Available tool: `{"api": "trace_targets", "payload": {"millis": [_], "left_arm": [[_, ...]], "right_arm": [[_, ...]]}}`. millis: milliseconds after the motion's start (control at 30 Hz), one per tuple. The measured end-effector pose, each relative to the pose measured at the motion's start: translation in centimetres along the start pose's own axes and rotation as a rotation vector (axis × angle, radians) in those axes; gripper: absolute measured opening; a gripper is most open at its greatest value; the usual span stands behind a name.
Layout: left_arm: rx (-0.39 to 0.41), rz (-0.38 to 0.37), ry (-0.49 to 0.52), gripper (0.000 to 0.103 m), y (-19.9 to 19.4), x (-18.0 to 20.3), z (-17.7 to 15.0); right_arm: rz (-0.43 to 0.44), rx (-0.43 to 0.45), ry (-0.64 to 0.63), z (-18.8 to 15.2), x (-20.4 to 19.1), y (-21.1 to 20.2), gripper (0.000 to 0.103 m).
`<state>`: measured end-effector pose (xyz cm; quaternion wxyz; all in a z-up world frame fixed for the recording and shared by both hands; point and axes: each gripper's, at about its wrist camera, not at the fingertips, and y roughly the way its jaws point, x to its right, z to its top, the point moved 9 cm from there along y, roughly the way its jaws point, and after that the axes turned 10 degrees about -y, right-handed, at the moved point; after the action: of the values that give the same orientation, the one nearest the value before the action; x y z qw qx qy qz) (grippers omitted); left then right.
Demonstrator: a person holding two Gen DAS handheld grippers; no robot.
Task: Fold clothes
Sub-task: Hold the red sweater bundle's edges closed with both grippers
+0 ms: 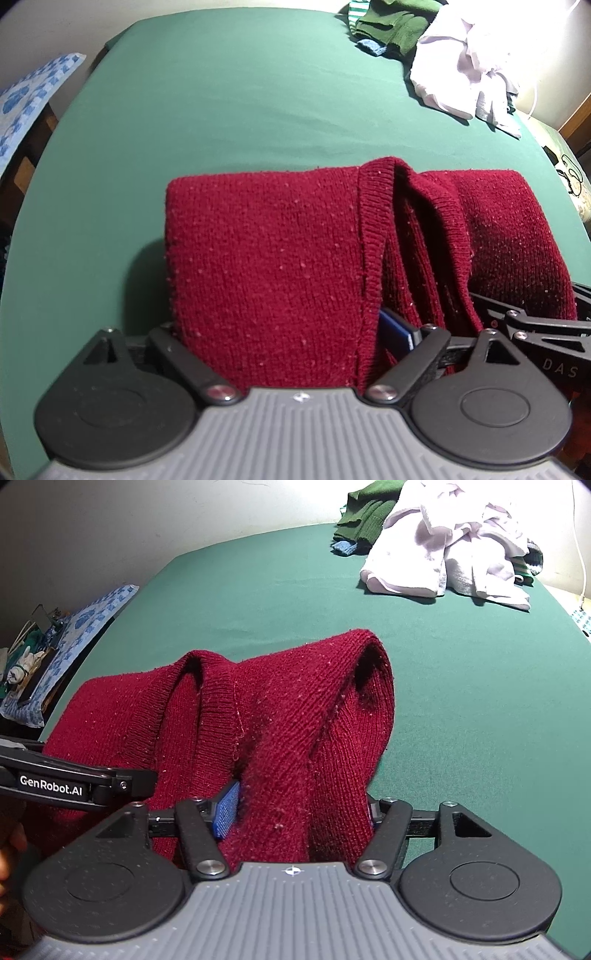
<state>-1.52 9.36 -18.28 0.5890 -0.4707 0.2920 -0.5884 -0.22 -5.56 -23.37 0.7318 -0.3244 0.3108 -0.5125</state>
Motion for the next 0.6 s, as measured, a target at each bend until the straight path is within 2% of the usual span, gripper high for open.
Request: {"api": "trace_targets", "payload": {"millis": [100, 167, 267, 333, 600], "left_arm": [[0.001, -0.001, -0.002, 0.089, 0.03, -0.01, 0.02], [0.001, -0.004, -0.002, 0.089, 0.01, -0.02, 0.02], [0.003, -0.007, -0.002, 0.089, -0.01, -0.04, 0.02], [0.003, -0.009, -0.003, 0.089, -0.03, -0.05, 0.02], [0.003, -0.026, -0.003, 0.089, -0.15, -0.16, 0.07]], "right_arm": [[-0.005, 0.007, -0.006, 0.0, -0.02, 0.01, 0.068], [-0.022, 0.001, -0.003, 0.05, 0.11, 0.1, 0.078], [-0.02, 0.0, 0.018, 0.09, 0.5, 0.19, 0.083], [0.003, 0.009, 0.038, 0.16, 0.75, 0.15, 0.083], [0.001, 0.023, 0.0, -0.12, 0.53, 0.06, 0.081]]}}
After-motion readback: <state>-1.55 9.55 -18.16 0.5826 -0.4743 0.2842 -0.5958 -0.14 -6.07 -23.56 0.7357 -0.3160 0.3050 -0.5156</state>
